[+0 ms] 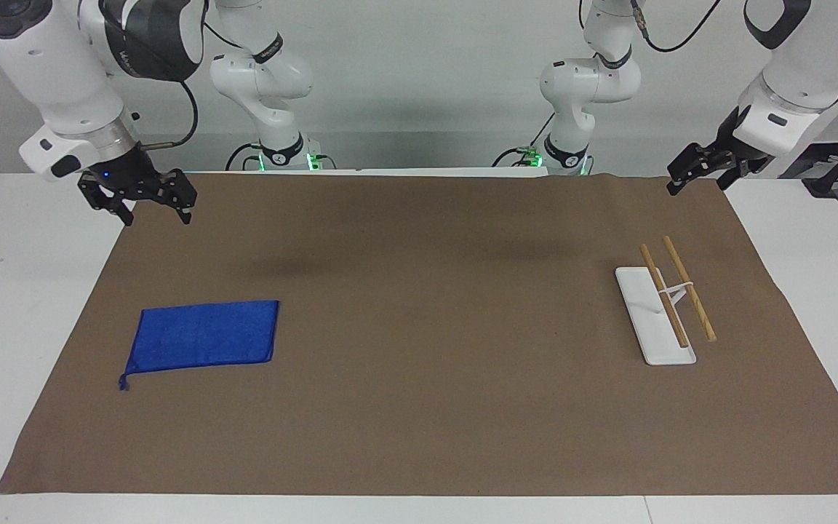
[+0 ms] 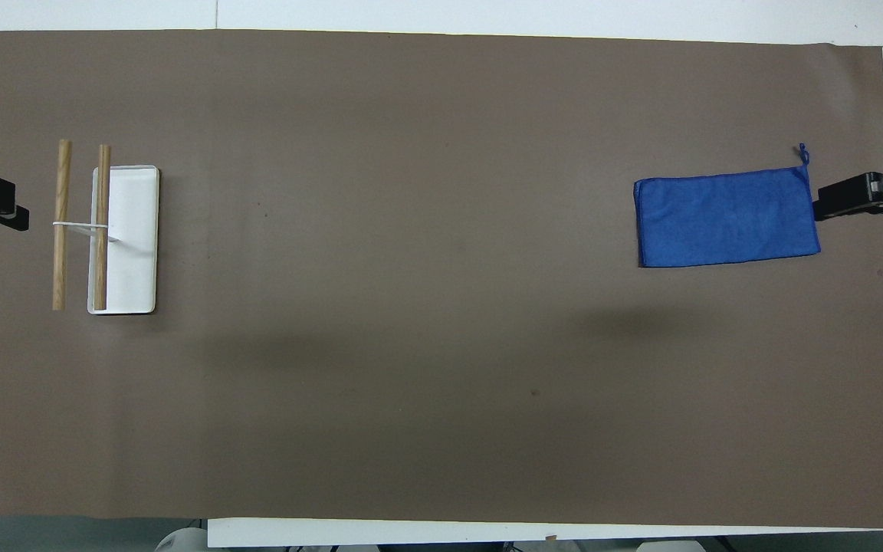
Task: Right arm passes towel to left arm to hang
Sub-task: 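Move the right gripper down onto the blue towel's near edge, then grasp the blue towel edge with the right gripper and lift it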
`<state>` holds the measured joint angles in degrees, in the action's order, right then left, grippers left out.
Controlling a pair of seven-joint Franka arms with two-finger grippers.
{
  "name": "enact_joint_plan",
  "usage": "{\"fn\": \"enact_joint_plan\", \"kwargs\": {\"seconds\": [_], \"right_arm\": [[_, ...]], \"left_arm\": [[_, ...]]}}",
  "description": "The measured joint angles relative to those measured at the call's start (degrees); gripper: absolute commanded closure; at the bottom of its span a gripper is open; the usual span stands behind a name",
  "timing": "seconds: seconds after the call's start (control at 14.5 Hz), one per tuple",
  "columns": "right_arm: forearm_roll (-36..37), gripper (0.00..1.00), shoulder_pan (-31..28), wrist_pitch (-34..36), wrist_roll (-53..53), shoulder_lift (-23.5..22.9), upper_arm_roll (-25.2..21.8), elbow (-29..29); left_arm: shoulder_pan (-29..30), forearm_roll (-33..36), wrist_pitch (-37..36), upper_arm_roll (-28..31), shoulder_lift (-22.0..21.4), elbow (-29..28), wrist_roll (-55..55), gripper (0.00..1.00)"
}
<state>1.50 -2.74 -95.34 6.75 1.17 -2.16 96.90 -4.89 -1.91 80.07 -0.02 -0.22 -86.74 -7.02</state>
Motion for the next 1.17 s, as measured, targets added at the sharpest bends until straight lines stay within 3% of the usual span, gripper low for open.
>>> {"fn": "enact_joint_plan", "kwargs": {"seconds": [0.48, 0.83, 1.17], "right_arm": [[0.0, 0.0, -0.27, -1.92, 1.09, -0.07, -0.23, 1.31], [-1.57, 0.0, -3.8, -21.41, 8.95, -3.29, -0.79, 13.66], [-5.9, 0.01, -6.3, -34.62, 17.2, -13.96, -0.8, 16.88]], "left_arm": [[0.0, 0.0, 0.0, 0.0, 0.0, 0.0, 0.0, 0.0], [0.0, 0.0, 0.0, 0.0, 0.0, 0.0, 0.0, 0.0], [0.0, 0.0, 0.0, 0.0, 0.0, 0.0, 0.0, 0.0]]}}
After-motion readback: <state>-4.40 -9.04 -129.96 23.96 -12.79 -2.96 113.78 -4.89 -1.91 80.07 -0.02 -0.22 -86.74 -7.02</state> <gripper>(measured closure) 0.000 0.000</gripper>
